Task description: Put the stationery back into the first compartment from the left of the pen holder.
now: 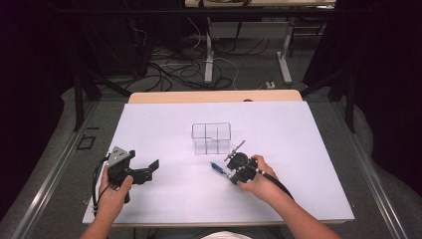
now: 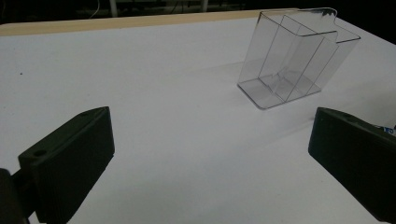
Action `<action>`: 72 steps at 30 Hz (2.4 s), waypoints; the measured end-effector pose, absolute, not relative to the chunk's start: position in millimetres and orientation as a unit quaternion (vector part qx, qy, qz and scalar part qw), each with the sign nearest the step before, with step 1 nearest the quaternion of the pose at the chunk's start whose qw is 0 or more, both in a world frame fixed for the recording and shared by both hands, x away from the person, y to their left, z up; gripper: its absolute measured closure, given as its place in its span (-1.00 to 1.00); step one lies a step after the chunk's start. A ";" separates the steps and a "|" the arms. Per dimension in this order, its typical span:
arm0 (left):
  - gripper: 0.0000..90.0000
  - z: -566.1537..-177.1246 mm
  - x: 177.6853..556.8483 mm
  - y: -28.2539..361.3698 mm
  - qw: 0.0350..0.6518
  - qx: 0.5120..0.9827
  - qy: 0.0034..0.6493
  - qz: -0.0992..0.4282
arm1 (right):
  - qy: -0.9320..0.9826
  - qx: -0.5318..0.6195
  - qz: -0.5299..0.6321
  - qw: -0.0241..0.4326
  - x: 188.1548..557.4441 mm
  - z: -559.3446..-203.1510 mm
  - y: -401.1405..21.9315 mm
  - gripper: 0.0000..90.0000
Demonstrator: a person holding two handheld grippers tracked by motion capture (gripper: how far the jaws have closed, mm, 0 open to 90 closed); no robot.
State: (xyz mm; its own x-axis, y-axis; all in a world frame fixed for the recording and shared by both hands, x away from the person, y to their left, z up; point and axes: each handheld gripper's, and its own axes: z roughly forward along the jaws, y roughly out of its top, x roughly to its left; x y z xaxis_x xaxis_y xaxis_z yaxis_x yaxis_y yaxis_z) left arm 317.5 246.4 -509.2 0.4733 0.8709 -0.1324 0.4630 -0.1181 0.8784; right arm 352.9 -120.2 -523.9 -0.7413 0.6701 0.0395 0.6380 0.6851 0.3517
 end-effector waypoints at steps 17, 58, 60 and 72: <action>-1.00 -509.5 316.8 244.7 0.472 0.718 0.465 0.213 | 0.929 0.310 0.181 0.091 347.4 -501.3 -123.1 0.77; -0.99 -506.6 318.4 244.0 0.469 0.719 0.468 0.210 | 0.865 -0.038 0.152 0.476 292.8 -465.7 -107.4 0.77; -1.00 -506.0 319.1 243.5 0.472 0.717 0.470 0.205 | 0.860 -0.063 0.132 0.489 291.0 -466.8 -107.1 0.77; -1.00 -499.1 321.5 234.6 0.458 0.744 0.455 0.172 | 0.830 -0.182 0.040 0.526 283.8 -464.2 -104.3 0.77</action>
